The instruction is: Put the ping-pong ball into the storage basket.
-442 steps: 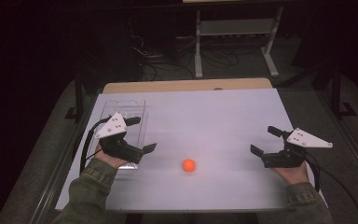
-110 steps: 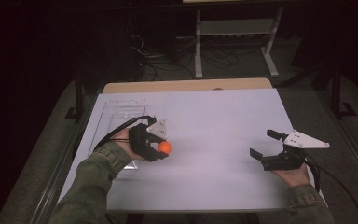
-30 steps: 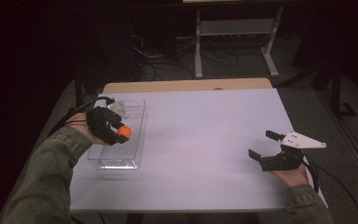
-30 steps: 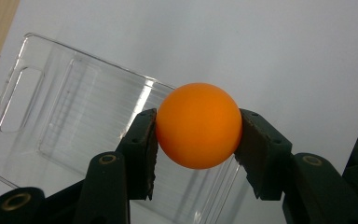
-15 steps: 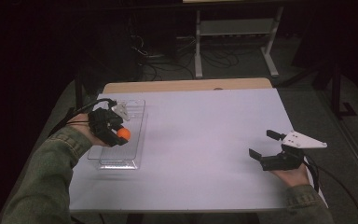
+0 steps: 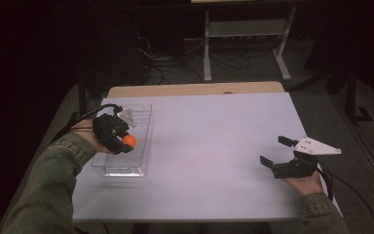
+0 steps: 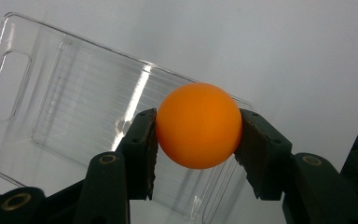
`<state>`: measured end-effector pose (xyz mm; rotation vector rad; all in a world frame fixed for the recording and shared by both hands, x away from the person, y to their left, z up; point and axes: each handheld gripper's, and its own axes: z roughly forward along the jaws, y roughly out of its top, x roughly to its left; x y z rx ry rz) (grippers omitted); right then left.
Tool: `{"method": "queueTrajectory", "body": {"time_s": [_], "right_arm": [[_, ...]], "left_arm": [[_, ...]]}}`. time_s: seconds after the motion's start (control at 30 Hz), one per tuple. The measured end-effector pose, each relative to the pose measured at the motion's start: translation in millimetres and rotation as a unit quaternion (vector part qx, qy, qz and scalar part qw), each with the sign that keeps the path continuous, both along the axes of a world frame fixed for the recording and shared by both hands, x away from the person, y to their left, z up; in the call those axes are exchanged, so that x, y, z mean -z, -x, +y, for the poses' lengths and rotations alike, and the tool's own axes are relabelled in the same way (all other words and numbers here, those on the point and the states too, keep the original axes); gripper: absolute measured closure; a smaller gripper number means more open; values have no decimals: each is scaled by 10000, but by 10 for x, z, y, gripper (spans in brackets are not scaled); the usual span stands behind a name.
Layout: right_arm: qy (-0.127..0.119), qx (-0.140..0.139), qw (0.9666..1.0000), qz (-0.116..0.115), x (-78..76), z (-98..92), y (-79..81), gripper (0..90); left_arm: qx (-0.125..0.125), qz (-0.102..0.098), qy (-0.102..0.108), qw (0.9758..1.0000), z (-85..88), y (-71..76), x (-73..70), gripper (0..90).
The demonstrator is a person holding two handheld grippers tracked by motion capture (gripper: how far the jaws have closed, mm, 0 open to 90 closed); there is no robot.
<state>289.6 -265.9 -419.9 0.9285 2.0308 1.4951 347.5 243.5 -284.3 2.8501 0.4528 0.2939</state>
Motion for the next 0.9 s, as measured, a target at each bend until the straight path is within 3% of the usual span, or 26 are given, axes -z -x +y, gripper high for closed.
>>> {"method": "queueTrajectory", "body": {"time_s": [0.43,0.9], "right_arm": [[8,18,10000,-5,-3,-8,4,0],[-32,-10,10000,-21,-6,-13,9,0]], "left_arm": [[-31,16,-79,10000,4,-32,145,500],[-55,198,-161,9997,-2,-64,284,500]]}}
